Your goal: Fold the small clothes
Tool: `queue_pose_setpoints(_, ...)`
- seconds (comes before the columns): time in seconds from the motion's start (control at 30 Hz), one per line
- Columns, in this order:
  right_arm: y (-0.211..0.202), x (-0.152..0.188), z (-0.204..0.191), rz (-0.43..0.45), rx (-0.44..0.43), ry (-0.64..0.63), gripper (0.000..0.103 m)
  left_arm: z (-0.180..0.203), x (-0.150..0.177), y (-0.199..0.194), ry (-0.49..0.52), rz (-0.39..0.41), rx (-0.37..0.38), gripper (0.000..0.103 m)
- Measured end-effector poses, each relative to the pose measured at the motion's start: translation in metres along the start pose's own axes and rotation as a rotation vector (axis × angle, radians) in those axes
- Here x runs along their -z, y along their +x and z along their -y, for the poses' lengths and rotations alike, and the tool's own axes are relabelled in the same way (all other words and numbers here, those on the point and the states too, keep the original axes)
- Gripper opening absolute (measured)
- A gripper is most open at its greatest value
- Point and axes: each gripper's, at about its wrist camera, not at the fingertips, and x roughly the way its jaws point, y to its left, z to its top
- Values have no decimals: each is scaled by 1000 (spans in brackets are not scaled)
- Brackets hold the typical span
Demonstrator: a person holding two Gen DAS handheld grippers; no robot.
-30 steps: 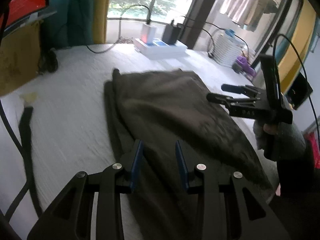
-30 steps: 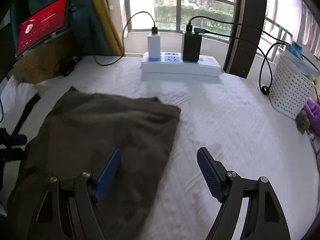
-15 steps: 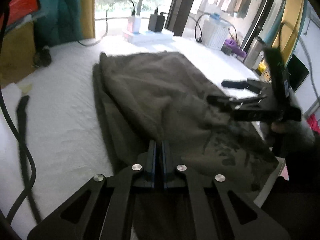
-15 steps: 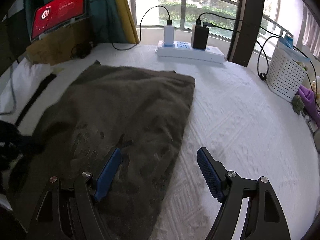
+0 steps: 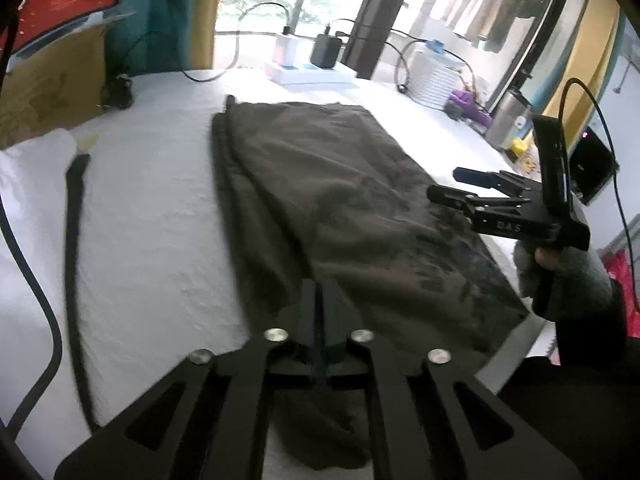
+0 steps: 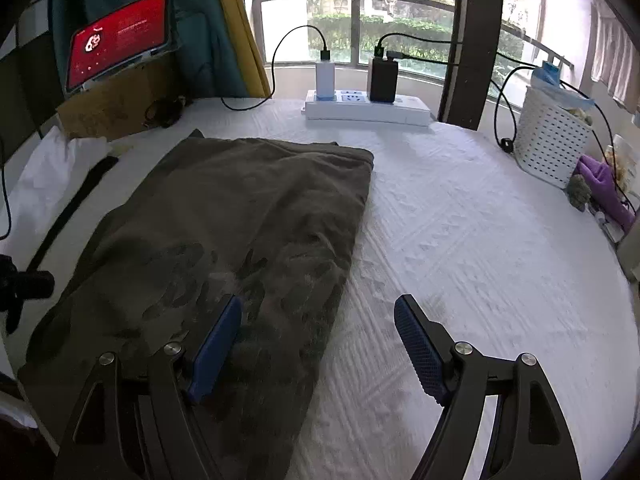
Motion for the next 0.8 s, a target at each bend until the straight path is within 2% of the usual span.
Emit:
queue_pose_setpoints(0.07, -6, 6, 1, 3, 0, 4, 80, 6, 3, 3, 2, -6, 17, 46)
queue_pose_setpoints(0.1, -9, 8, 1, 2, 1, 5, 80, 8, 5, 4, 8, -9, 20, 50)
queue_pose_setpoints(0.23, -17, 23, 3, -6, 0, 9, 80, 17, 15, 6, 59, -13, 27, 50)
queue_pose_setpoints(0.27, -17, 26, 3, -8, 0, 9, 80, 19, 18, 8, 76, -14, 34, 48)
queue_pose_setpoints(0.3, -17, 30, 3, -12, 1, 11, 81, 20, 21, 12, 86, -25, 29, 41)
queue_pose_setpoints(0.33, -16, 32, 3, -17, 0, 14, 80, 19, 25, 17, 86, -45, 13, 10)
queue_pose_setpoints(0.37, -13, 36, 3, -20, 0, 17, 80, 19, 28, 20, 85, -59, 3, 1)
queue_pose_setpoints(0.57, -21, 44, -1, -10, 3, 21, 80, 23, 32, -13, 105, 13, -12, 0)
queue_pose_setpoints(0.8, -24, 60, -12, -30, 1, -5, 80, 16, 46, -9, 92, -15, -48, 0)
